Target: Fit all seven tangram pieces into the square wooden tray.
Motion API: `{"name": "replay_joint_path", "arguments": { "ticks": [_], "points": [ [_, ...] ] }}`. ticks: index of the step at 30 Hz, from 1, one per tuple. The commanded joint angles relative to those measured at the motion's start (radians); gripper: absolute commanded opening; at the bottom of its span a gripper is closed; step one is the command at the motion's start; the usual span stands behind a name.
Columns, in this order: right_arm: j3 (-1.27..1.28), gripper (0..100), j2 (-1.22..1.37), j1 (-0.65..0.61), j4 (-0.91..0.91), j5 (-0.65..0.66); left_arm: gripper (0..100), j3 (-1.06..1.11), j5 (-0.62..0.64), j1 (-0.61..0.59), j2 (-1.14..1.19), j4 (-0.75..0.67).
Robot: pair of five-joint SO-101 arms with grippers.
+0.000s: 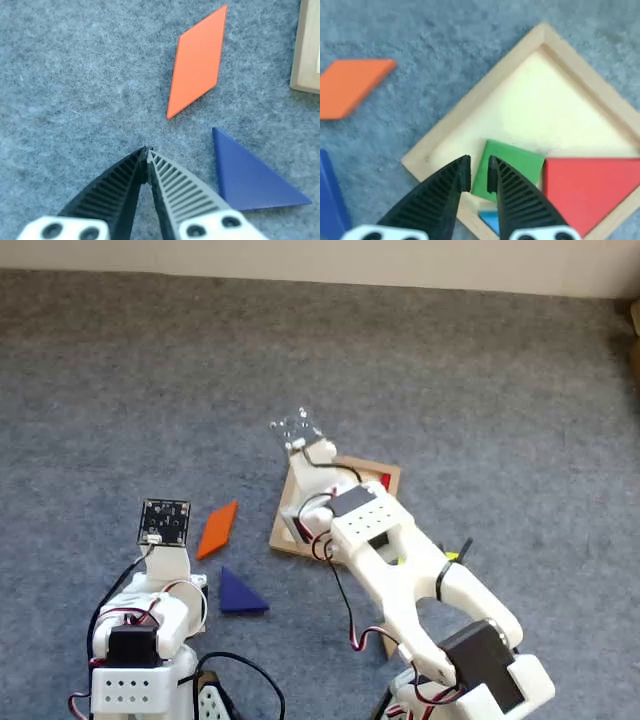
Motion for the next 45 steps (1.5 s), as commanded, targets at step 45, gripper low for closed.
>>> {"name": "replay_joint_path", "arguments": {
  "ticks": [45],
  "points": [
    [0.079,5.6,-0.417,0.286,0.311,0.141,1,0.019,0.008,-0.013,-0.042,0.003]
  ]
}}
